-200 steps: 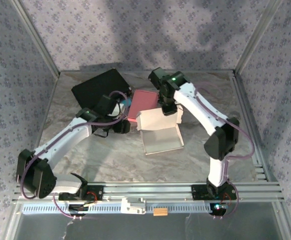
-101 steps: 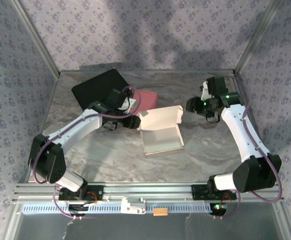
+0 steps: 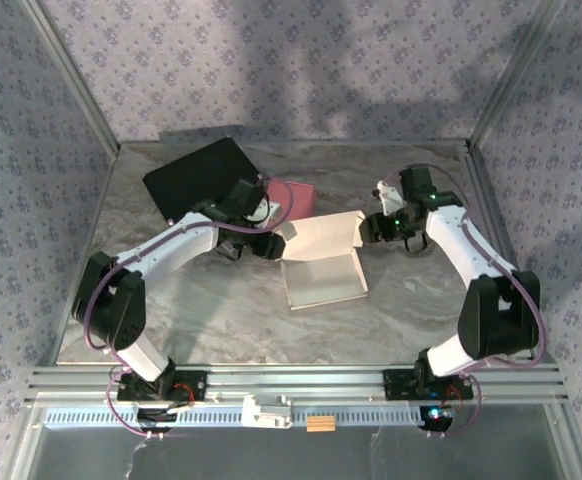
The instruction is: Fold the paper box
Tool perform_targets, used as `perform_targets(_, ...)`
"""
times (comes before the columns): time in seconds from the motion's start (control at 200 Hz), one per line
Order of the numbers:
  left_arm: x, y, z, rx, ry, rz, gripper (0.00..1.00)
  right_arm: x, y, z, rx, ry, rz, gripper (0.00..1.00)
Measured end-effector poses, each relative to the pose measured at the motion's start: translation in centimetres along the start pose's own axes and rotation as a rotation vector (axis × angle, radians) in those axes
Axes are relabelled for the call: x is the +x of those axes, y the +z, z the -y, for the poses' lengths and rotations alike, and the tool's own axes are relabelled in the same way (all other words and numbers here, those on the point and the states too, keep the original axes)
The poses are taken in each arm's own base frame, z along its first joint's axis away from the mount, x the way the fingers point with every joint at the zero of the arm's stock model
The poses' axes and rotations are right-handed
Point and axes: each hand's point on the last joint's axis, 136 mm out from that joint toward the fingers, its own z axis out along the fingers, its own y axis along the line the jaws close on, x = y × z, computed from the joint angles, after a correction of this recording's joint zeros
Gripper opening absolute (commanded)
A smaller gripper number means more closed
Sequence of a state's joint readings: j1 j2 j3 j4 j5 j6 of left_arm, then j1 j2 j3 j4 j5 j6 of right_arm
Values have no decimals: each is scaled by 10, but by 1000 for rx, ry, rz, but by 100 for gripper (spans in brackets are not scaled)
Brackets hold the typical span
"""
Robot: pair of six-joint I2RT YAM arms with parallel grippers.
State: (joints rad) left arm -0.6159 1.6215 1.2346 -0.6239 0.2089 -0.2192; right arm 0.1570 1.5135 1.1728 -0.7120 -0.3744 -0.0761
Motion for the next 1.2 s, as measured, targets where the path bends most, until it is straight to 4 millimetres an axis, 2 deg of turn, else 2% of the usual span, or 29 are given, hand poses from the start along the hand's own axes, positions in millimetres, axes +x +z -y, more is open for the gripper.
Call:
perform_targets(0.11,-1,1,0,0,-9,-1,45,-8,9,-4,-6,-52,7,53)
perform_targets(0.27,-4,5,0,1,-25,-5,35,-15,9,-6,-8,-88,30,47)
perform_targets(0.46,-4,7,0,-1,-39,-9,27,-21,11,-7,-11,-106,46,41)
perform_targets(0.55,-5,7,0,-1,-44,-8,21,-22,13,-7,-11,-114,47,32)
perform_targets(0.805,-13,11,2,0,-57,-6,6,-23,15,-10,-12,-127,45,20)
perform_targets(1.074,-26,13,3,-20,-59,14,0,-24,18,-14,27,-160,39,0)
perform_targets(1.199,-33,10,2,-46,-82,34,0,-25,17,-15,59,-160,43,0)
